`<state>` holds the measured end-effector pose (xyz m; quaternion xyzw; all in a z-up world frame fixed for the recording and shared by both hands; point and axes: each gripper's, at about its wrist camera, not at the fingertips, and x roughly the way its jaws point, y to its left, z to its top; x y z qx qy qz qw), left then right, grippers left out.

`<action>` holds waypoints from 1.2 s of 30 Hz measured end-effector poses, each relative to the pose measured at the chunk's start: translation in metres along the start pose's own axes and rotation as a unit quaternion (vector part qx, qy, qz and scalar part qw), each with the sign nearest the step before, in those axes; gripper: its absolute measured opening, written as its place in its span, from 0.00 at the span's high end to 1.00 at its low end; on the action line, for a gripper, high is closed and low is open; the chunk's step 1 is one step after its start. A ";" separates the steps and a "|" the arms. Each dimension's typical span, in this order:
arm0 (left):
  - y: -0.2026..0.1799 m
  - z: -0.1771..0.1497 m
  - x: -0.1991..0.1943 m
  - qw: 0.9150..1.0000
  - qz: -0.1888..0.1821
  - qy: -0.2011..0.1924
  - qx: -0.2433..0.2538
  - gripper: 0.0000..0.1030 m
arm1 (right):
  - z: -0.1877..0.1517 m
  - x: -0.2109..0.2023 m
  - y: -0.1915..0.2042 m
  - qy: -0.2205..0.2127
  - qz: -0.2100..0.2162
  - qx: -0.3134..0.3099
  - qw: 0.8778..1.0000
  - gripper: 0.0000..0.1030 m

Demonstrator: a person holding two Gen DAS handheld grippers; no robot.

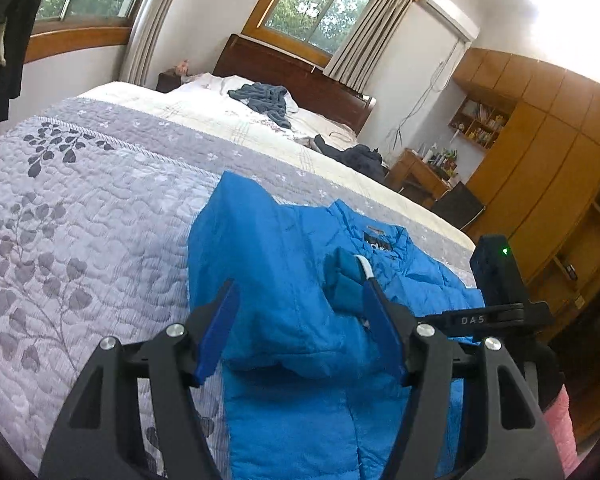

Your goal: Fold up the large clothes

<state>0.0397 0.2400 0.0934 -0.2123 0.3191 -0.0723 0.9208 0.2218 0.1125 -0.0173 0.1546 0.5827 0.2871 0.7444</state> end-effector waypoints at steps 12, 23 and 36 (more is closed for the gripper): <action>-0.049 0.003 0.053 0.996 -0.040 0.073 0.036 0.39 | -0.017 -0.093 -0.067 -0.078 -0.045 0.045 0.995 0.84; -0.030 -0.015 0.109 0.992 -0.019 0.127 0.017 0.42 | -0.017 -0.070 -0.092 -0.062 -0.053 0.060 0.995 0.67; -0.034 -0.015 0.096 0.993 0.013 0.113 0.033 0.36 | 0.002 -0.042 0.017 -0.077 -0.246 -0.122 0.958 0.26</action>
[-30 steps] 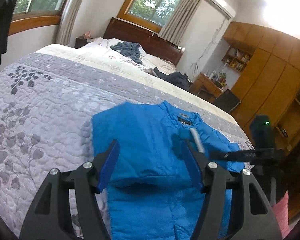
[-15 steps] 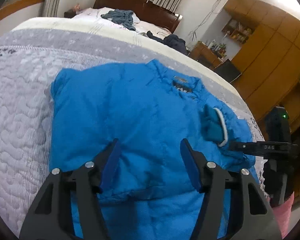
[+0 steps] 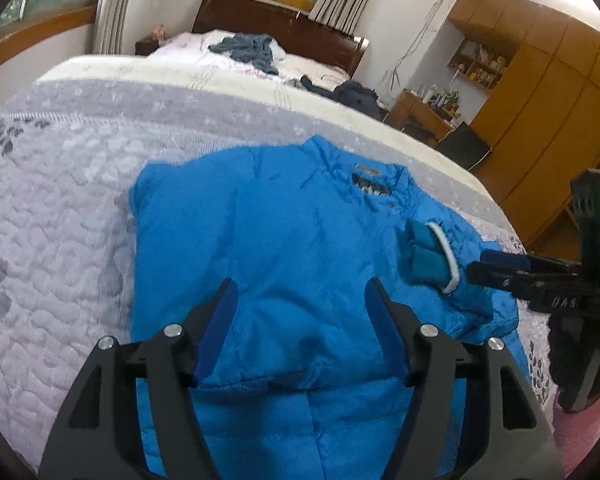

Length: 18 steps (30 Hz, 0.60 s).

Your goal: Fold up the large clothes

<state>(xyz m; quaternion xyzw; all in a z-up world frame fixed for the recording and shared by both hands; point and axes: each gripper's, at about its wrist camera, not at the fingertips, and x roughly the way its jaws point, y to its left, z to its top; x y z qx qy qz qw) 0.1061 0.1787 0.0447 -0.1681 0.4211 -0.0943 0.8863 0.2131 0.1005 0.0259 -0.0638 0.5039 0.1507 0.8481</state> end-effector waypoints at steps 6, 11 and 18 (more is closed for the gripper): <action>0.010 -0.001 0.006 1.000 -0.011 0.004 -0.004 0.36 | -0.001 0.040 0.009 0.030 -0.092 -0.029 0.995 0.47; 0.011 -0.002 0.007 1.000 -0.009 0.004 -0.001 0.36 | -0.004 0.013 -0.030 0.011 -0.036 0.039 0.999 0.71; 0.008 -0.003 0.009 1.000 -0.001 0.003 0.002 0.36 | -0.033 -0.048 -0.112 -0.029 0.029 0.134 0.990 0.74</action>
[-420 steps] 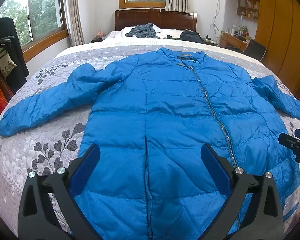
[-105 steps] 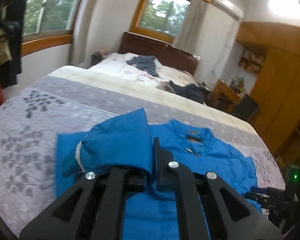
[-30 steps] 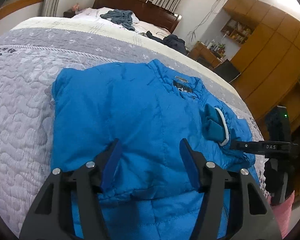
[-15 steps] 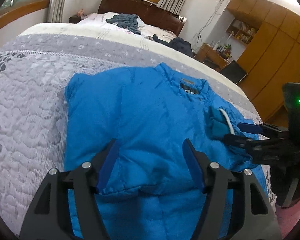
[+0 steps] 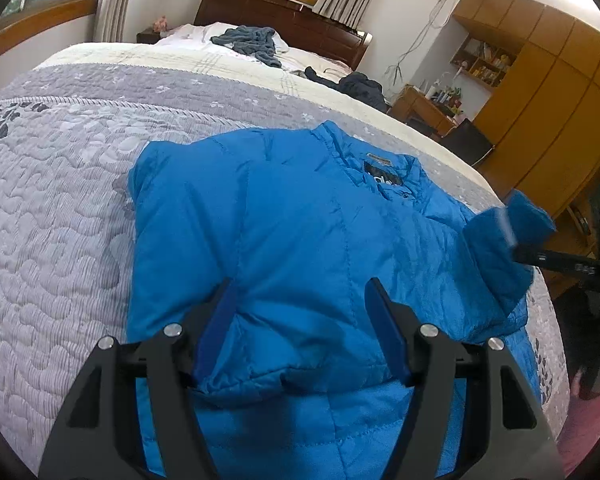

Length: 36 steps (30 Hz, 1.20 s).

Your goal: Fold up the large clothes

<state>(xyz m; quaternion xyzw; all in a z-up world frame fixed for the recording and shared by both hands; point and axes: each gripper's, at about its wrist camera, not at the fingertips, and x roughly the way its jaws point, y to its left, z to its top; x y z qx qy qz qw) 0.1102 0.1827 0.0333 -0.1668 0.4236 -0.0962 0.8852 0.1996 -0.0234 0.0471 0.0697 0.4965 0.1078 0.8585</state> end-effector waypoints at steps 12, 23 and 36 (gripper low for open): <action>-0.031 0.004 -0.018 0.999 0.030 -0.024 0.037 0.36 | -0.019 -0.036 -0.070 -0.038 -0.017 0.050 0.998 0.66; -0.018 -0.004 0.003 0.998 0.041 0.009 0.047 0.35 | -0.022 0.026 -0.080 0.010 -0.003 0.060 0.998 0.66; -0.013 -0.028 -0.071 0.998 0.038 0.007 0.045 0.32 | -0.063 -0.045 -0.077 -0.056 0.064 0.033 0.996 0.48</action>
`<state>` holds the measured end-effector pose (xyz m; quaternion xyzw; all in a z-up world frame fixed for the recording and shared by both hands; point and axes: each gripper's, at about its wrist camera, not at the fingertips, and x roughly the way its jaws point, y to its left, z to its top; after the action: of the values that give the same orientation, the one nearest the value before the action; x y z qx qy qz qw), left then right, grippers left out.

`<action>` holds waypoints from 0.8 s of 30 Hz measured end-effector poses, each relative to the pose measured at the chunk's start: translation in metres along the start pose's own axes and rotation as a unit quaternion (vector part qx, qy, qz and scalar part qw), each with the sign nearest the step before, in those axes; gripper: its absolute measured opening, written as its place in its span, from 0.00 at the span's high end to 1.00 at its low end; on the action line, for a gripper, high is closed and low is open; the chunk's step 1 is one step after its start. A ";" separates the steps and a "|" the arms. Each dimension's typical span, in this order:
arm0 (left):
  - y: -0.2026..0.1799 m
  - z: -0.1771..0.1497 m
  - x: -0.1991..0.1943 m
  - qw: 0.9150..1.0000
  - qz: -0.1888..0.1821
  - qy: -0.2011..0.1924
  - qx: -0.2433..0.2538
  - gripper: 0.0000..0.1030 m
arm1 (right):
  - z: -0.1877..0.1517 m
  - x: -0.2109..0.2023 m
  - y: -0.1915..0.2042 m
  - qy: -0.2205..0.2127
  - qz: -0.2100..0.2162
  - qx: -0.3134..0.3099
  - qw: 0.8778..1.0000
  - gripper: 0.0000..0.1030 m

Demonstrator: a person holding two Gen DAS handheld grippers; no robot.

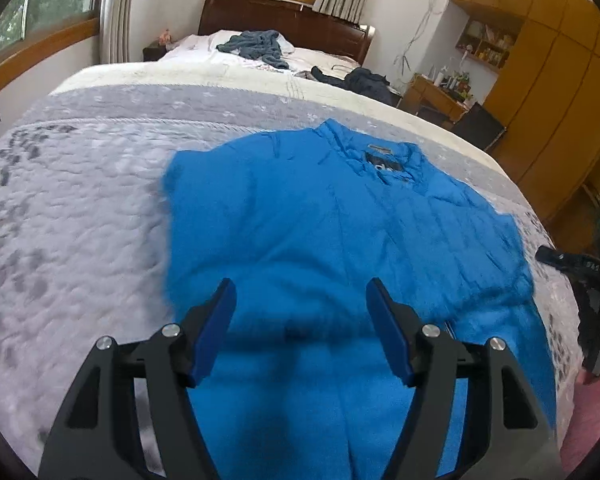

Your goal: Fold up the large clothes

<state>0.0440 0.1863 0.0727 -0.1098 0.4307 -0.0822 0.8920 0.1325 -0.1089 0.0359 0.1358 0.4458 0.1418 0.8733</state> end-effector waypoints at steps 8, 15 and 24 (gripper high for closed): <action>0.029 -0.099 -0.076 0.998 -0.003 0.059 -0.010 0.27 | -0.099 -0.068 0.014 0.032 0.017 -0.050 0.998 0.37; 0.032 -0.179 -0.109 0.995 -0.029 0.082 -0.039 0.26 | -0.185 -0.093 0.016 0.050 0.019 -0.044 0.998 0.33; 0.028 -0.211 -0.099 0.990 -0.070 0.108 -0.065 0.26 | -0.245 -0.097 0.007 0.072 0.029 -0.009 0.997 0.33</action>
<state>-0.1819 0.2106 0.0122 -0.1874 0.5206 -0.1275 0.8232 -0.1237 -0.1110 -0.0282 0.1305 0.5020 0.1802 0.8358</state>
